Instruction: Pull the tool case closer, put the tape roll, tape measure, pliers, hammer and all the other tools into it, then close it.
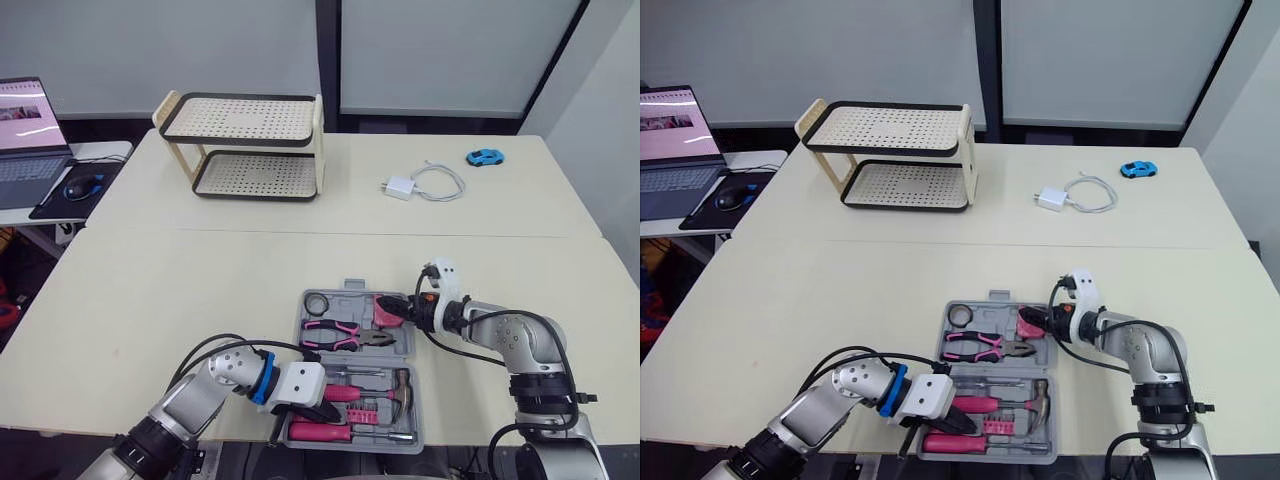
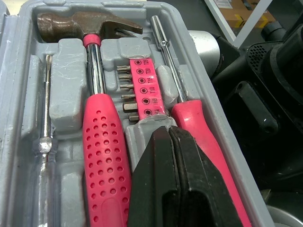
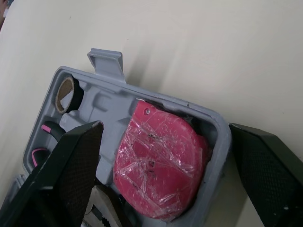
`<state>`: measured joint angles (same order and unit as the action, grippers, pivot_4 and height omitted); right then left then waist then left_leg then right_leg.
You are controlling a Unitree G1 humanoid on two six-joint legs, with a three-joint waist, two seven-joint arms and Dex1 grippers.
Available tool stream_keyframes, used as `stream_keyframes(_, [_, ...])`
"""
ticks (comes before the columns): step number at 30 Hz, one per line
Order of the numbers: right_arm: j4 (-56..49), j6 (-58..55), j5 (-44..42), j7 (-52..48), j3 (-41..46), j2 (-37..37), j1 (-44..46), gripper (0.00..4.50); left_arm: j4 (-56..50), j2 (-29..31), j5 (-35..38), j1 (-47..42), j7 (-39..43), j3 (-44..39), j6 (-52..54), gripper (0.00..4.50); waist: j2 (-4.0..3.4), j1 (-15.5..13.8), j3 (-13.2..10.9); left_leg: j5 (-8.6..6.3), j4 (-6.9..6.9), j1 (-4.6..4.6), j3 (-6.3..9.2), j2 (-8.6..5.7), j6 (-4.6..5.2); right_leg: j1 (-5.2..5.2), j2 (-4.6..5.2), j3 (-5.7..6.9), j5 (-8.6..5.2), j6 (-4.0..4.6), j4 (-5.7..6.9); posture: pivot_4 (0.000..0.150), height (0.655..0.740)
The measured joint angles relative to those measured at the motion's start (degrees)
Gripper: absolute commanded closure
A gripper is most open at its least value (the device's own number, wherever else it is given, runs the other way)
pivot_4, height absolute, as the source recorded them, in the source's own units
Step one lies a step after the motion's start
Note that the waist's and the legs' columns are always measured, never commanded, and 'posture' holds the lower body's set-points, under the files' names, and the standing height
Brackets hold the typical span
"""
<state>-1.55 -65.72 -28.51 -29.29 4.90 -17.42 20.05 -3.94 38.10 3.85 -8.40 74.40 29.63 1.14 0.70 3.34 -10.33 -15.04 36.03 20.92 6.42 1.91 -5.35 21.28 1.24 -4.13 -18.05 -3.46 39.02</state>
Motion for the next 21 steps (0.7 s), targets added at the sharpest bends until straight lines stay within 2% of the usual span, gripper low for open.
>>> stream_keyframes(8, [-1.2,-3.8,-1.0,0.6,0.3,-2.3,0.4,0.1,0.1,0.0,0.0,0.0,-0.1,0.1,-0.1,4.5,0.0,0.0,0.0,0.0,0.01,-0.01,0.0,0.0,0.0,-0.01,0.0,0.0,0.0,0.0,0.0,0.15,0.735])
stream_keyframes(21, [8.5,-3.4,-0.6,-0.8,-0.6,0.5,7.1,0.1,0.3,0.5,0.0,-0.2,0.1,0.4,-0.2,4.5,0.05,0.4,0.1,0.0,0.01,-0.07,0.0,0.01,0.01,-0.03,-0.02,-0.02,0.01,0.0,0.01,0.15,0.735])
